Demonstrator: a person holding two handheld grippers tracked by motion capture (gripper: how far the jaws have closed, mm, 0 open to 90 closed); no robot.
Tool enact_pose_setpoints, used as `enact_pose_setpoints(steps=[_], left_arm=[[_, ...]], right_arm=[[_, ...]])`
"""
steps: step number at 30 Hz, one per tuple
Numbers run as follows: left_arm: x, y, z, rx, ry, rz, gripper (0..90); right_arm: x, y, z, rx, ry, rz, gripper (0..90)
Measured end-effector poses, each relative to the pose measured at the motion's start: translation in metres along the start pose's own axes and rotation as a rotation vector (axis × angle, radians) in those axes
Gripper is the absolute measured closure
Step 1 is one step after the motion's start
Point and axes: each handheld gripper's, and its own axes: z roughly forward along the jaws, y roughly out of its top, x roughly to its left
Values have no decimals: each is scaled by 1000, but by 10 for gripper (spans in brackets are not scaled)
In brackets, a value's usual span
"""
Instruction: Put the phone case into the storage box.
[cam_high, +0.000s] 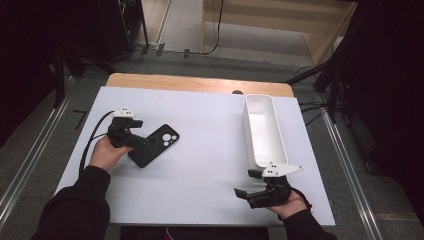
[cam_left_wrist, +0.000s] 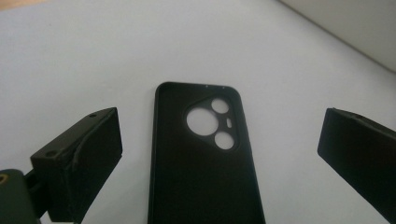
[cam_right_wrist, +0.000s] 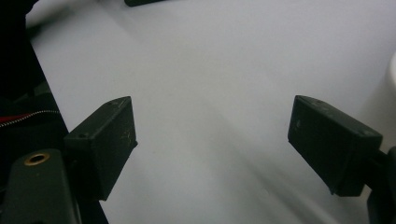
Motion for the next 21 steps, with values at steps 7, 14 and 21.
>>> enact_pose_setpoints(steps=[7, 14, 21], left_arm=[[-4, -1, 5, 10, 20, 28, 24], [-2, -9, 7, -3, 30, 48, 65], [2, -15, 10, -2, 57, 34, 65]], right_arm=[[0, 0, 0, 1, 1, -5, 138], [0, 0, 0, 2, 4, -4, 138], [1, 0, 1, 6, 4, -1, 138]])
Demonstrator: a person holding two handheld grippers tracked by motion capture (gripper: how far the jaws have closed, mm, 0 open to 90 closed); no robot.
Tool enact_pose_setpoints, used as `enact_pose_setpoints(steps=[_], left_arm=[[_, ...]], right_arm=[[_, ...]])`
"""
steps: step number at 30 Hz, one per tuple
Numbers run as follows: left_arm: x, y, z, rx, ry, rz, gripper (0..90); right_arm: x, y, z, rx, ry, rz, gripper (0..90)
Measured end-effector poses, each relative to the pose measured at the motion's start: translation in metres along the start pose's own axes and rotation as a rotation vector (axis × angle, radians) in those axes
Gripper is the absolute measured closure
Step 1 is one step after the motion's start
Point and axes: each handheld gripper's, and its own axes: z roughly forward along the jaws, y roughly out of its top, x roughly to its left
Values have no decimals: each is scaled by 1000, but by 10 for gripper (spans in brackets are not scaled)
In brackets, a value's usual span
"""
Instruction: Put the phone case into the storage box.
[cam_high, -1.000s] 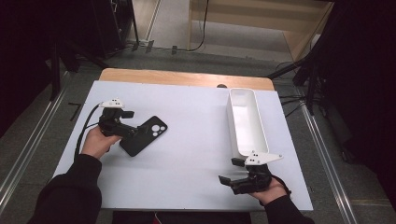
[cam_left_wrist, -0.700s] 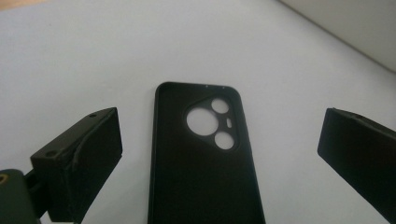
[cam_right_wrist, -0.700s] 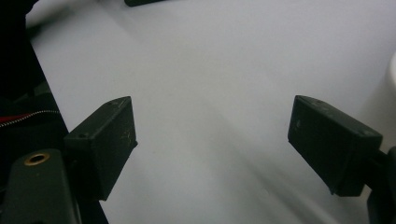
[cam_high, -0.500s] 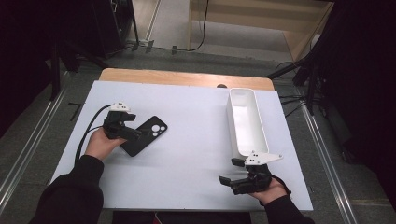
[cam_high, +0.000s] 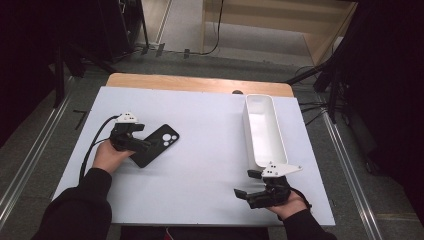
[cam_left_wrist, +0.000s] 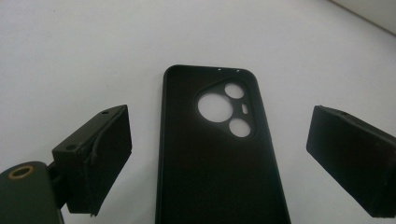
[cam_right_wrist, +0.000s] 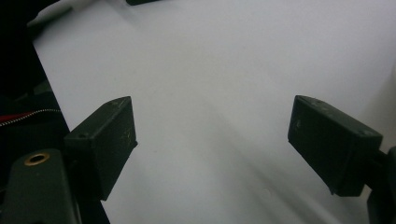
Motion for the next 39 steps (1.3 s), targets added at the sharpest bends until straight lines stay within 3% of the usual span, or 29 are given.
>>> enact_pose_setpoints(steps=[11, 14, 27, 31, 38, 39], left_arm=[[-2, -9, 11, 48, 17, 46, 65], [-3, -12, 13, 56, 40, 60, 65], [-5, -18, 22, 79, 24, 54, 66], [-9, -20, 26, 101, 43, 99, 65], [-10, -20, 26, 107, 47, 104, 65], [-12, -20, 28, 108, 66, 118, 65]], right_arm=[[0, 0, 0, -1, 2, -3, 138], [1, 0, 0, 0, 2, -2, 138], [1, 0, 1, 0, 4, -15, 138], [1, 0, 1, 2, 4, -11, 138], [2, 0, 1, 4, 5, -10, 138], [2, 0, 1, 4, 5, -10, 138]])
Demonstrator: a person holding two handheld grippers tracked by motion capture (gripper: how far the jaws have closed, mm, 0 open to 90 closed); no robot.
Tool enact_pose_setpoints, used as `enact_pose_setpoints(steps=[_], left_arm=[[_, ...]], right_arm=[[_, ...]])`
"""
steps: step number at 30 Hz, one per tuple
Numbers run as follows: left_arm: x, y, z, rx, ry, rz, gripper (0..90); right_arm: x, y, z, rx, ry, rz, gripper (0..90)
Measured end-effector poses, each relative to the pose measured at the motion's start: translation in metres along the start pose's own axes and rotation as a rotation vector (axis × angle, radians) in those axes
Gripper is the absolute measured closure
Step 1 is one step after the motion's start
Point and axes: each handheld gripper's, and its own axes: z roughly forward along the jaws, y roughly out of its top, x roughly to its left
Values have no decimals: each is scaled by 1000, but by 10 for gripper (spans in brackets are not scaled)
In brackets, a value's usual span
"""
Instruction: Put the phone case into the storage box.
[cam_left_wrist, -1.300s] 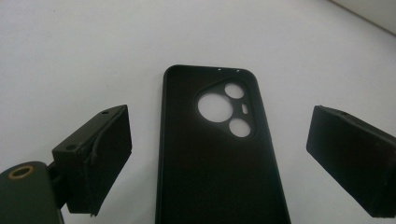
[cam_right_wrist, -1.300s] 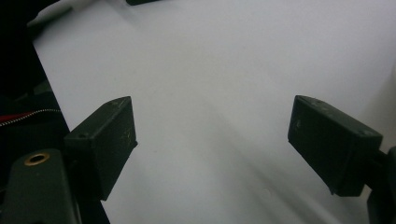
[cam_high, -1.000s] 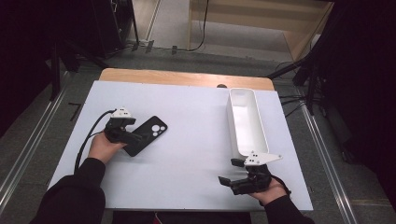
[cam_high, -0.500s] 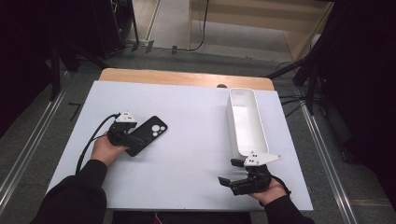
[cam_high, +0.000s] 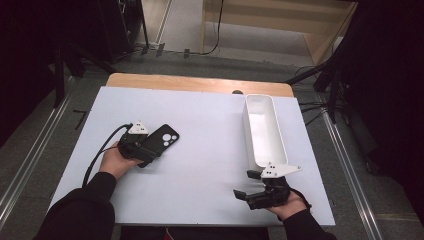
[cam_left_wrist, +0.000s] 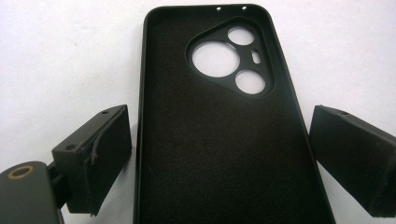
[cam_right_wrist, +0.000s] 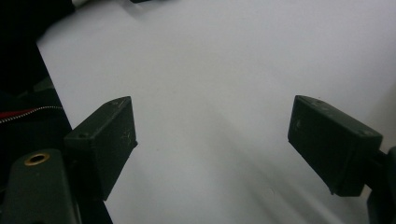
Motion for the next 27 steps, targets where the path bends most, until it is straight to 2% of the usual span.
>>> enact_pose_setpoints(steps=[2, 5, 8, 25, 27], left_arm=[[-3, 0, 1, 11, 21, 26, 65], [-3, 0, 0, 9, 20, 16, 75], [-3, 0, -1, 7, 19, 30, 107], [-3, -1, -1, -5, 22, 9, 133], [-3, -1, -2, -12, 18, -11, 137]], right_arm=[[0, 0, 0, 2, 0, 2, 138], [0, 0, 0, 2, 0, 1, 138], [0, 0, 0, 2, 0, -1, 138], [1, 0, 0, 1, -3, -5, 138], [1, 0, 0, 2, -2, -5, 138]])
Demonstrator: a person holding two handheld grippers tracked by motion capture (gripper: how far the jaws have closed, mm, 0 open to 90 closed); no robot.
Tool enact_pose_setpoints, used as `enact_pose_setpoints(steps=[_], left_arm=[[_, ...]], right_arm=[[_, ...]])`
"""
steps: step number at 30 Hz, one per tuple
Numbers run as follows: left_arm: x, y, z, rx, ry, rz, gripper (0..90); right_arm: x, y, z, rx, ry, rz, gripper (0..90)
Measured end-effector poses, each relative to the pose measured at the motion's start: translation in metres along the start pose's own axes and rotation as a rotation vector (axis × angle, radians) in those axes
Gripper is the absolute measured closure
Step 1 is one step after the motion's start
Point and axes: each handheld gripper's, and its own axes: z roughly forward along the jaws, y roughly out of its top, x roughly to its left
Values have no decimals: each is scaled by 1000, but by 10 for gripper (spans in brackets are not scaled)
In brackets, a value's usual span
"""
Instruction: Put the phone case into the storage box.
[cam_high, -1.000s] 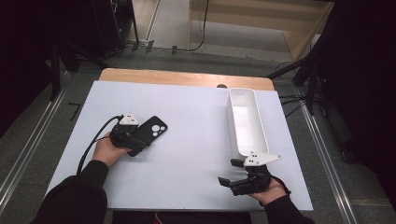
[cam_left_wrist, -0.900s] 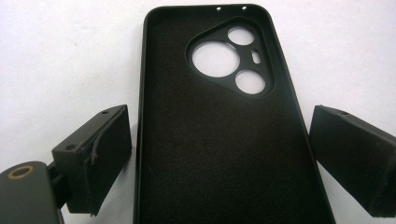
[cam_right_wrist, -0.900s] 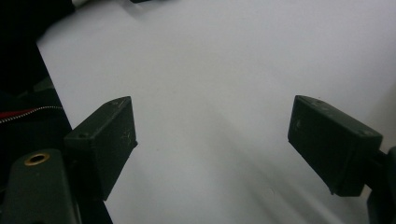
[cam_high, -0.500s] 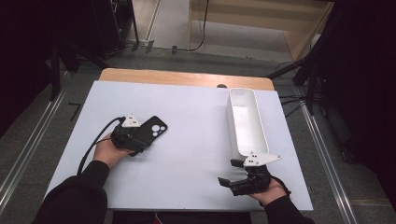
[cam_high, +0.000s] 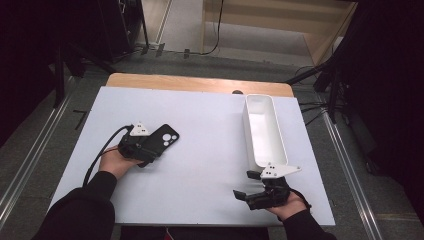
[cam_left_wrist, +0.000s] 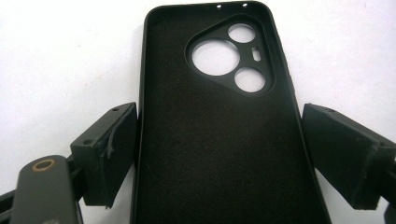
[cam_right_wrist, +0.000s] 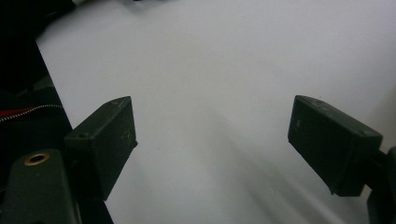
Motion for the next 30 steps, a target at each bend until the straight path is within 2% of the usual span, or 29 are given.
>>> enact_pose_setpoints(steps=[7, 15, 18, 30], left_arm=[[2, 1, -2, -3, -13, -21, 145], [4, 3, -6, -24, -31, -66, 146], [4, 4, -7, -29, -31, -65, 146], [5, 14, -26, -76, -53, -109, 145]], right_arm=[[0, 0, 0, -1, 0, 2, 138], [0, 0, 0, -2, 0, 2, 138], [0, 0, 0, 0, 2, 2, 138], [0, 0, 0, -4, 4, -3, 138]])
